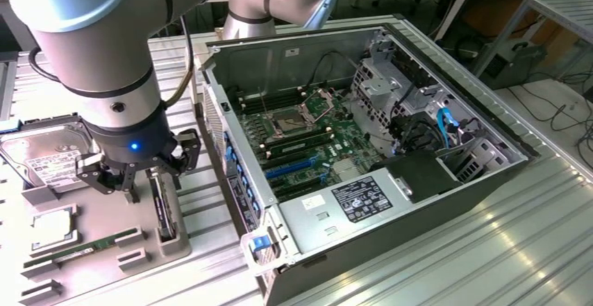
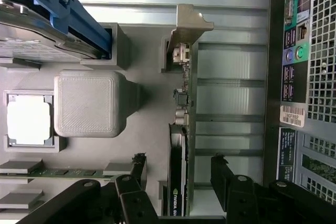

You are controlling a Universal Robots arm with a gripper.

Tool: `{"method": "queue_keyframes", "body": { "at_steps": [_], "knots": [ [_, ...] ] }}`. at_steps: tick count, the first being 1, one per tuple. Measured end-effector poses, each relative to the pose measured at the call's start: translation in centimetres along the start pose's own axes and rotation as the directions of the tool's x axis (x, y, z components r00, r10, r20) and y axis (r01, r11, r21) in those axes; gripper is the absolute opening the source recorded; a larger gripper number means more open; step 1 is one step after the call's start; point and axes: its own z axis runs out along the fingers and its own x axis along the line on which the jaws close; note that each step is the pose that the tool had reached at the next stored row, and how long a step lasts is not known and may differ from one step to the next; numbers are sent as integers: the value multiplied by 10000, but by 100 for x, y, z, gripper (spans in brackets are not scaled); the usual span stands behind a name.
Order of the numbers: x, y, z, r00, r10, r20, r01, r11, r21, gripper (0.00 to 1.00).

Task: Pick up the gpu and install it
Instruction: 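Pick up the gpu and move the gpu toward the slot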

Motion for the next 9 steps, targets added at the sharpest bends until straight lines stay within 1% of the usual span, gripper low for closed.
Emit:
{"method": "queue_keyframes", "body": {
  "at_steps": [1,3,4,5,6,9],
  "knots": [
    [0,0,6,10000,1,-1,-1,10000,47,61],
    [0,0,18,10000,-1,-6,1,9999,173,61],
    [0,-1,28,10000,-1,-5,2,9998,210,61],
    [1,2,44,10000,-1,-6,1,9997,232,61],
    [1,13,61,10000,5,-7,-5,9997,240,61],
    [0,65,115,10000,28,-7,-27,9997,245,61]
  ]
}}
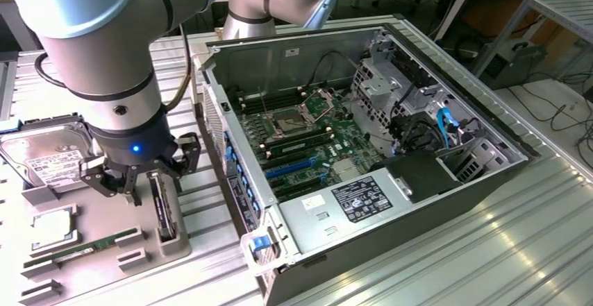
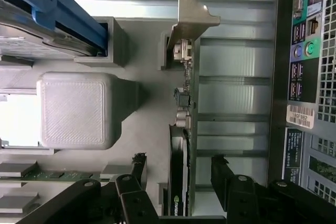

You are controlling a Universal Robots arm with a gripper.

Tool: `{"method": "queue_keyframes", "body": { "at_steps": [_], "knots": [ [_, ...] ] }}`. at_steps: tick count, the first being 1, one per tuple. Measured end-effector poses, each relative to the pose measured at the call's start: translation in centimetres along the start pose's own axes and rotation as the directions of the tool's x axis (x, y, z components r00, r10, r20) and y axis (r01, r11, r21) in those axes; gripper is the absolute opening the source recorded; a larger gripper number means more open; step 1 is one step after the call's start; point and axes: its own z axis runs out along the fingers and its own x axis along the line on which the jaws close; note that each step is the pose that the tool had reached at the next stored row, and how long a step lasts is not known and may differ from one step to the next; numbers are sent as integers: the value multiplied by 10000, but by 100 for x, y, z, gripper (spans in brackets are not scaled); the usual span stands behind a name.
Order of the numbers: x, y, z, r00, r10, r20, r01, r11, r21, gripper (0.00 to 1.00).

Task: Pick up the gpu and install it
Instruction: 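Pick up the gpu and move the gpu toward the slot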

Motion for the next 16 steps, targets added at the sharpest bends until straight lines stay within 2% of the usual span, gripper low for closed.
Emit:
{"method": "queue_keyframes", "body": {
  "at_steps": [6,9,10,11,12,13,16],
  "knots": [
    [4,9,110,10000,68,-1,-68,10000,21,61],
    [5,9,129,9998,174,-3,-174,9998,23,61],
    [5,9,129,9998,176,-3,-176,9998,23,59],
    [5,9,129,9998,176,-3,-176,9998,24,53],
    [6,8,131,9998,177,-1,-177,9998,22,53],
    [7,8,131,9998,177,-1,-177,9998,21,46],
    [12,7,149,9998,176,11,-176,9998,22,46]
  ]
}}
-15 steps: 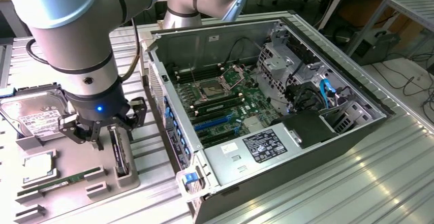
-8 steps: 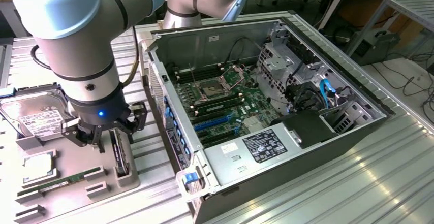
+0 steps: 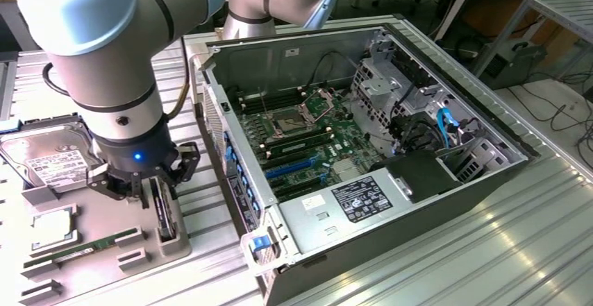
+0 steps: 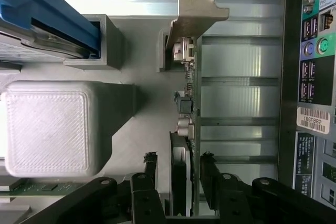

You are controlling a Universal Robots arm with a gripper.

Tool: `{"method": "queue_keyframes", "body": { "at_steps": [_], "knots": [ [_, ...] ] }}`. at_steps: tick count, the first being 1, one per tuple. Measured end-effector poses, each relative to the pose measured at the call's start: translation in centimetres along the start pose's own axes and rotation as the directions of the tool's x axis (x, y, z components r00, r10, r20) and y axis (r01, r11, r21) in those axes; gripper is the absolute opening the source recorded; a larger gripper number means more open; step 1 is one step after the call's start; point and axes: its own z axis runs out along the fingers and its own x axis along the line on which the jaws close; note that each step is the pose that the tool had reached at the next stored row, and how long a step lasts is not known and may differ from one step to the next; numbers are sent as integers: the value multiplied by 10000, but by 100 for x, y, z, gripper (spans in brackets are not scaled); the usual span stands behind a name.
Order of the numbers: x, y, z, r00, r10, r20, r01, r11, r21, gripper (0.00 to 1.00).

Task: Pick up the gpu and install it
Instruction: 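Pick up the gpu and move the gpu toward the slot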

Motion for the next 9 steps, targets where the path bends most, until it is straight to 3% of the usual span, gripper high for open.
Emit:
{"method": "queue_keyframes", "body": {
  "at_steps": [2,5,9],
  "knots": [
    [0,0,16,10000,0,4,0,10000,0,44],
    [1,0,22,10000,0,2,0,10000,2,31],
    [1,-15,31,10000,0,5,0,10000,-1,31]
  ]
}}
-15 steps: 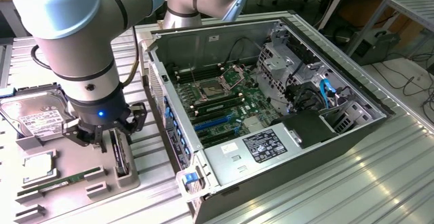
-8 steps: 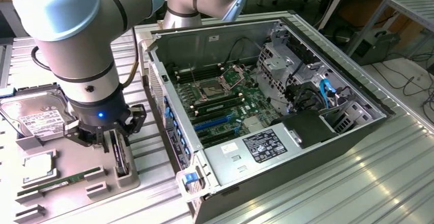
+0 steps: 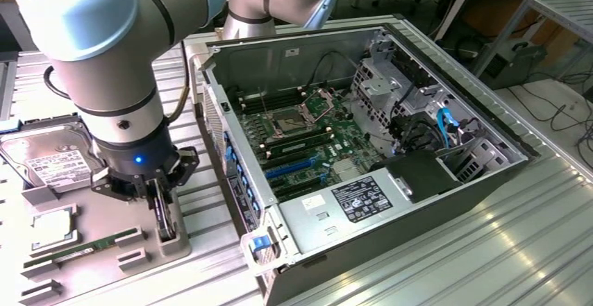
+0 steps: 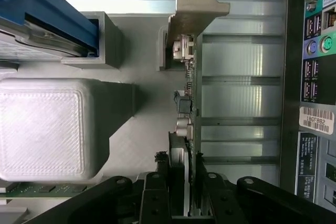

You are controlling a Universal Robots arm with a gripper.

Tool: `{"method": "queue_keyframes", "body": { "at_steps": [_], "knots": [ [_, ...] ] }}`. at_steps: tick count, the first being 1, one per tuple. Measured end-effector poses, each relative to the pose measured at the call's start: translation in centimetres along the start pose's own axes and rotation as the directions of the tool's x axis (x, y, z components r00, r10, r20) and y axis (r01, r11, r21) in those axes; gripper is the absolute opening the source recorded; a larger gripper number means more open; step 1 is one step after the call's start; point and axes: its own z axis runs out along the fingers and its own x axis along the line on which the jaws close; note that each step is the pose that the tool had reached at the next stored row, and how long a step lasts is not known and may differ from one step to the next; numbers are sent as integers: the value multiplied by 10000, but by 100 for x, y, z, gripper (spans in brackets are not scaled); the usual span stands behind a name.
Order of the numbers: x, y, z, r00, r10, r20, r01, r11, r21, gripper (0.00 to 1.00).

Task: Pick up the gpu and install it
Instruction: 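Pick up the gpu and move the gpu toward the slot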

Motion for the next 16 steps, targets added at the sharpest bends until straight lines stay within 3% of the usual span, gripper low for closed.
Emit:
{"method": "queue_keyframes", "body": {
  "at_steps": [16],
  "knots": [
    [-9,-43,4,10000,0,-1,0,10000,1,27]
  ]
}}
